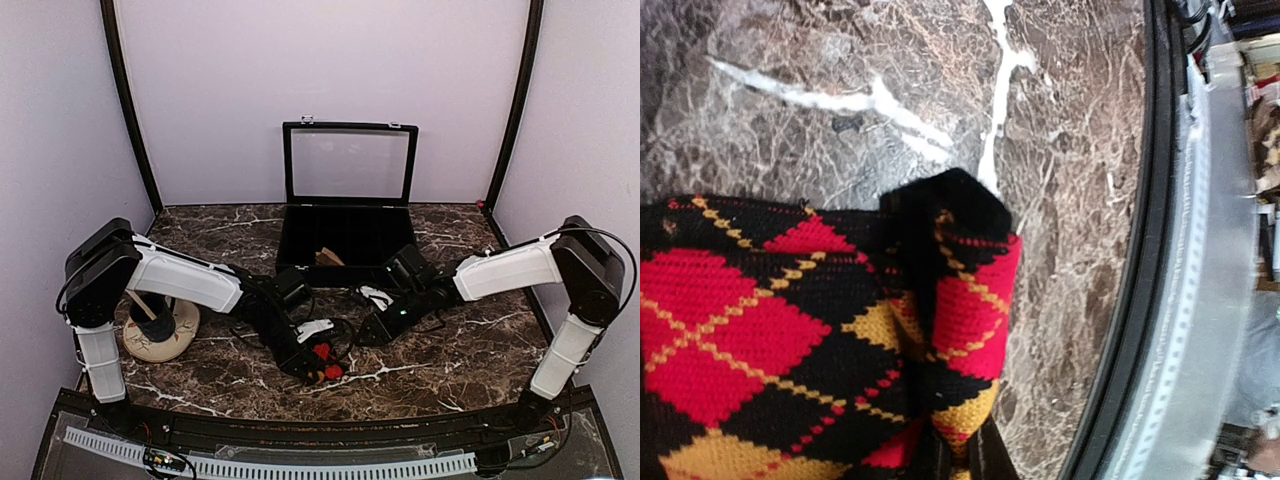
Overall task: Roll the socks
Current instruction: Roll the sock at the center of the board.
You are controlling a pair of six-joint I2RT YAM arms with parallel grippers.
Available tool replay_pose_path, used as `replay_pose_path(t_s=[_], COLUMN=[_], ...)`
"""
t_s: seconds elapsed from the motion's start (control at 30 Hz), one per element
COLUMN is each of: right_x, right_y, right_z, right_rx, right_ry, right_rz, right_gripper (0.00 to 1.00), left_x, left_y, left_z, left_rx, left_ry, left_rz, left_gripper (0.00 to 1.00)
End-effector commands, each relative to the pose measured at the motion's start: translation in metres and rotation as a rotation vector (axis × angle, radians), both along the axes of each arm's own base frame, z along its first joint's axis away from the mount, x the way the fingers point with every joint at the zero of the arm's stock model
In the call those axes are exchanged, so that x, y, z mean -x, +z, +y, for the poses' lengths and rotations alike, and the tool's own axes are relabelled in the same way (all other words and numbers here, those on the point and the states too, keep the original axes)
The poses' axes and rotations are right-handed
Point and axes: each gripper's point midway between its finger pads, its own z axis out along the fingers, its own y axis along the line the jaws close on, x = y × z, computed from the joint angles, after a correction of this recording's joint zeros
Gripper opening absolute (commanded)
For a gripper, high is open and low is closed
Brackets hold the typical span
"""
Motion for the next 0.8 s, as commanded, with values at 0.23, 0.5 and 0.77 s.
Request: replay_pose_path(t_s=[0.23,0.5,0.77], right_x=[0.007,0.041,0.076], right_y=[0.021,0.042,0.035], right_z=[-0.012,0.012,0.048], right_rx=[0.15,0.165,0.234], right_ry=[0.021,0.184,0.402], right_rz=[-0.48,-0.708,-0.836], right_gripper=[0.32,0.32,0.37], left_x=[0.014,0.012,0.016], left_y=[-0.001,-0.002,-0.007], left_z=[0.01,0.016,0.027], left_rx=[-0.006,0.007,0.0], left_ry=[0.06,0.103,0.128], left_rz=[0.265,0.349,0.408], left_gripper=[0.0,0.0,0.0])
